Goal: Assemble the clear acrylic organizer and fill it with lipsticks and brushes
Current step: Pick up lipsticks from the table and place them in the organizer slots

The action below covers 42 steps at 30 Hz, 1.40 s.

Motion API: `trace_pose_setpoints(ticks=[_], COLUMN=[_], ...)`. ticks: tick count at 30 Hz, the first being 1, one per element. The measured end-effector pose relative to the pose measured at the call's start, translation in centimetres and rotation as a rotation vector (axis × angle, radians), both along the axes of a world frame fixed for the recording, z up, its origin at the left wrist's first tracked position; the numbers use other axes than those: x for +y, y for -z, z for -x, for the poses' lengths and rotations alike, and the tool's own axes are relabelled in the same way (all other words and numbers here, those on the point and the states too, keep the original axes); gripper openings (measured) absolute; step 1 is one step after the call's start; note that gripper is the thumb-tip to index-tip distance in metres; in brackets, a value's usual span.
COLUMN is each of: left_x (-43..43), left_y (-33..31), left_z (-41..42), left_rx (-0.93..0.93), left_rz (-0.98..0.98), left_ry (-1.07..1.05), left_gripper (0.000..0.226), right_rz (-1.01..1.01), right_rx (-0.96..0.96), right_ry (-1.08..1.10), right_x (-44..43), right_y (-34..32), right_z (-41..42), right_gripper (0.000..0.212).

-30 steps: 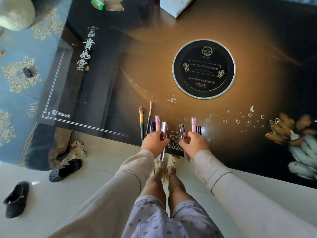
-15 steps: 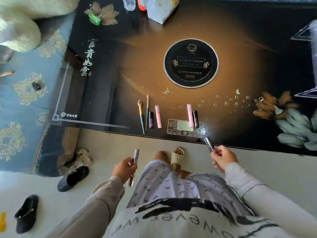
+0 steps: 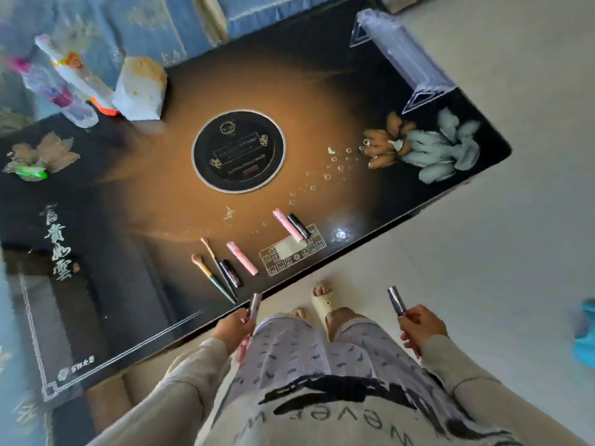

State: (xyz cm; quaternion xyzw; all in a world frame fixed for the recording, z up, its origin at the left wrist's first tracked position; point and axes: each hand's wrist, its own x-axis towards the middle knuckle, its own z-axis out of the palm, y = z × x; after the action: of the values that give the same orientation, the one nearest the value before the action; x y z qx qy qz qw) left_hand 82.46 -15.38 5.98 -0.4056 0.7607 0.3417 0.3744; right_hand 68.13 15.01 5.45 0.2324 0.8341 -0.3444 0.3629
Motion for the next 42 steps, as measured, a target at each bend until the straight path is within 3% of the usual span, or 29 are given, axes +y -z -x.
trace_pose_setpoints(ticks=[11,14,20,26,31,36,42], left_x=[3.9,6.9,13.0,19.1,23.9,28.3,32.6], left_y=[-2.2,-2.3,-1.2,-0.1,0.3,0.4,0.9], left_z=[12.3,15.1,19.6,23.5,27.8,33.5,43.0], left_rx=[0.083,0.079,0.003,-0.097,-0.081,-0.043,-0.025], left_rz=[-0.096,-0.097,-0.082,-0.076,-0.092,-0.075,-0.082], left_ry=[0.439,0.522,0.640,0.670,0.597,0.579,0.598], left_gripper=[0.042,0.040,0.034,0.034,0.032,0.033,0.033], right_rz=[-0.039,-0.020,-0.023,-0.053,-0.011,0.019,0.028], right_rx=[-0.024,-0.044,-0.101,-0.140,-0.078,-0.050,-0.080], right_ry=[0.567,0.742,0.824,0.657,0.670,0.752,0.786], right_x=[7.6,9.7,15.8,23.7,29.7,34.0,36.8], right_y=[-1.4,-0.9,-0.1,-1.0,-1.3,-1.2,-0.2], right_z=[-7.8,-8.2,-5.2,1.7,7.9,13.5,20.0], right_gripper=[0.005,0.004,0.002,0.002,0.003,0.023,0.023])
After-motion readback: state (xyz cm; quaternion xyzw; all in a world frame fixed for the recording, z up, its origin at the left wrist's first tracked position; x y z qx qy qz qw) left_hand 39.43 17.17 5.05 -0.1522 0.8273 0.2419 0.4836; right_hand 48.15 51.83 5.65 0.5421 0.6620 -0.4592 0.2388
